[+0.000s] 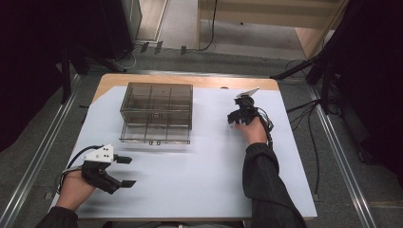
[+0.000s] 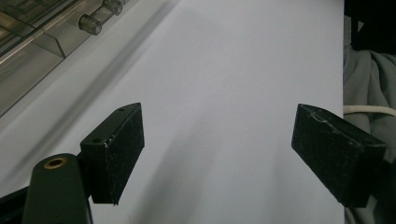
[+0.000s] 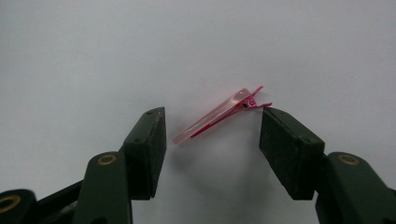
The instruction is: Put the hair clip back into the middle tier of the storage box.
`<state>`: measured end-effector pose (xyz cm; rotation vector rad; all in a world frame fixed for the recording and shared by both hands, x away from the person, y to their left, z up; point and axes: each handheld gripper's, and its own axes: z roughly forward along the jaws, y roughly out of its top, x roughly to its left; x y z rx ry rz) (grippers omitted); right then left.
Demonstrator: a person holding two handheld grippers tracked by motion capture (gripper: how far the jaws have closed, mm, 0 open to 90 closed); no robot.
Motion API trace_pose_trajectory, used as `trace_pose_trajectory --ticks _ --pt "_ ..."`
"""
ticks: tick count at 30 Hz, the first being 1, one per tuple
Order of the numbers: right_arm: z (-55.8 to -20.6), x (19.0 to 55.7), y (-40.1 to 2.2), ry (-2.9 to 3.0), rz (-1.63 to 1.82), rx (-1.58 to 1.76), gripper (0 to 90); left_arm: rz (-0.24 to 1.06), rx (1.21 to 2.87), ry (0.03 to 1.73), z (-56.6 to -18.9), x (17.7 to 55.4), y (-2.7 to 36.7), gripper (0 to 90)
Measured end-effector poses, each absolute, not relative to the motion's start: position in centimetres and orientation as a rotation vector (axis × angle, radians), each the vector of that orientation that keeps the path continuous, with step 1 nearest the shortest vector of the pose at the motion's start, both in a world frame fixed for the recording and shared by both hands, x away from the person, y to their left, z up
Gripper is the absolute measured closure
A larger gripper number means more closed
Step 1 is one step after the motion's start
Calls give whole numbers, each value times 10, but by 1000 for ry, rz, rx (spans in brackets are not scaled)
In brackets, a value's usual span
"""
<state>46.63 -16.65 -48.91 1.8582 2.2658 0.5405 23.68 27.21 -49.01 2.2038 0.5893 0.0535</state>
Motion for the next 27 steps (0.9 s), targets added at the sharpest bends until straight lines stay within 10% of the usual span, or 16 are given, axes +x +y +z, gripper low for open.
trace_pose_trajectory --ticks 27 --pt "-490 464 -161 2310 472 1692 843 39 2211 594 -491 237 272 183"
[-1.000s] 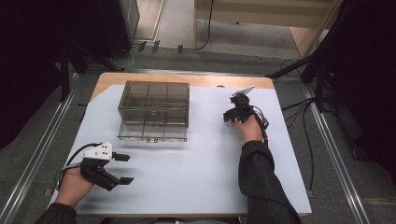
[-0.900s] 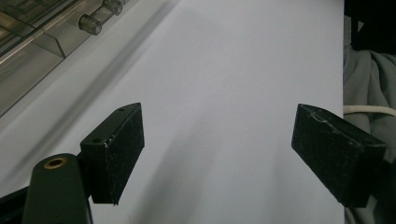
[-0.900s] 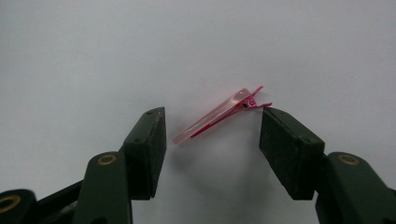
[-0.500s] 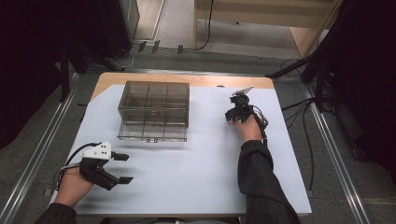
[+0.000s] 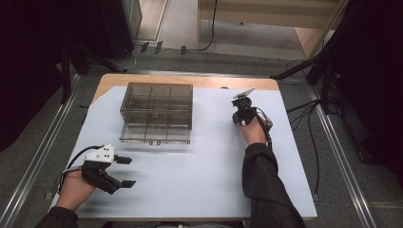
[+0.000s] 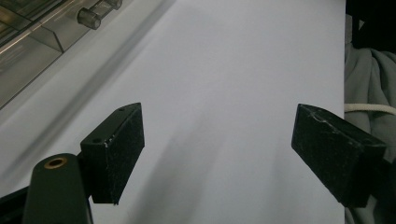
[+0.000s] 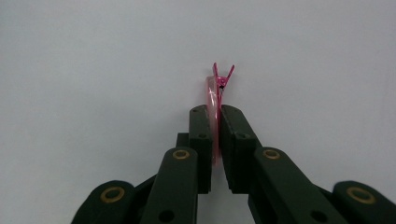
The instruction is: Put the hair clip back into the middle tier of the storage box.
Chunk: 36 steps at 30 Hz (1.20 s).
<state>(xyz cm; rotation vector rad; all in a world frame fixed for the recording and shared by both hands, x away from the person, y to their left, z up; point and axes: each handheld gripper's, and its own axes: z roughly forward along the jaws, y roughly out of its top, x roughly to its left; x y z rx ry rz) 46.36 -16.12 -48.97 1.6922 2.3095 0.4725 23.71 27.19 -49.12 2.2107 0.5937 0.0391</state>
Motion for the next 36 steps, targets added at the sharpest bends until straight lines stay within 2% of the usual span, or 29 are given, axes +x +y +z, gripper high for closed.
trace_pose_trajectory --ticks 36 --pt "-472 444 -160 2391 539 1674 849 68 2209 627 -492 241 269 196"
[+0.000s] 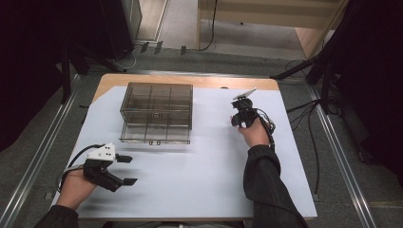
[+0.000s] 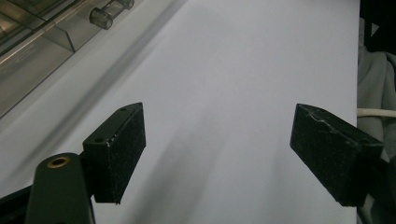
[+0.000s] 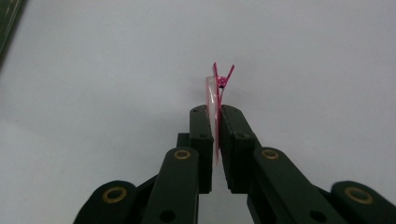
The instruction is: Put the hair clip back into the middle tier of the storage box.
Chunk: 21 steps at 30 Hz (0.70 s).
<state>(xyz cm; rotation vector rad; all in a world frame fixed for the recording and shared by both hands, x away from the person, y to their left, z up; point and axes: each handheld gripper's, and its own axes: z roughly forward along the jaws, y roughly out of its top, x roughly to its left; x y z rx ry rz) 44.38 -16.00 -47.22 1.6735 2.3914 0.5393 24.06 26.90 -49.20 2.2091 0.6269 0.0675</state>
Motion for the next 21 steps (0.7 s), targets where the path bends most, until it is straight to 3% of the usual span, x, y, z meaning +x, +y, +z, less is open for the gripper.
trace_pose_trajectory --ticks 21 --pt "-465 421 -153 2441 582 1618 848 -4 2201 571 -490 249 267 219"
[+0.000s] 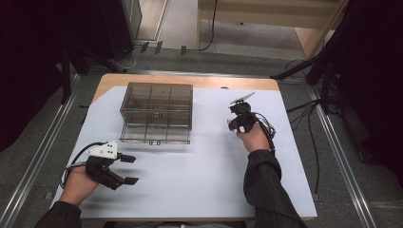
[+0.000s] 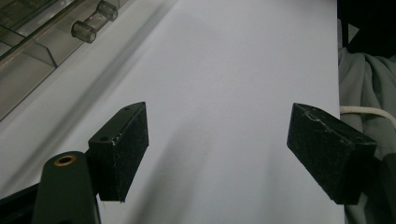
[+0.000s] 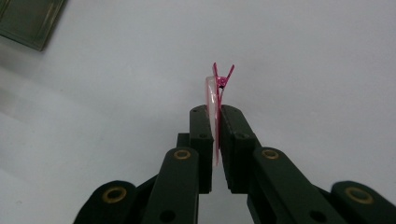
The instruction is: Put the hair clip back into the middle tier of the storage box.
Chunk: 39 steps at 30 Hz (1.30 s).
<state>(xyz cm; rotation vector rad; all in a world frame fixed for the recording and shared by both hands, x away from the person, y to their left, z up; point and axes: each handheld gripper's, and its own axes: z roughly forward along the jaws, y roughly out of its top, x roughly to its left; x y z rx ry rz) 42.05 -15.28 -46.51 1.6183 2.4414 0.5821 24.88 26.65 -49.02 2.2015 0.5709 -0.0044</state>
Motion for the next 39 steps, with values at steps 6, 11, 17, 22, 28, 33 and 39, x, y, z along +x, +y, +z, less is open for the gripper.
trace_pose_trajectory --ticks 6,11,17,22,28,33,39 --pt "-463 413 -152 2461 614 1612 848 -22 2208 558 -490 251 265 217" --pt "-463 406 -150 2485 640 1598 848 -12 2216 556 -490 252 264 209" --pt "-466 399 -147 2514 647 1587 848 9 2213 570 -490 254 263 201" --pt "-465 394 -143 2535 657 1560 848 10 2220 569 -490 255 262 200" --pt "-464 388 -136 2557 679 1546 848 19 2227 572 -491 255 262 199" --pt "-462 386 -132 2577 697 1528 848 46 2239 592 -492 255 260 199" --pt "-458 383 -128 2587 724 1512 848 21 2245 584 -493 256 259 206"
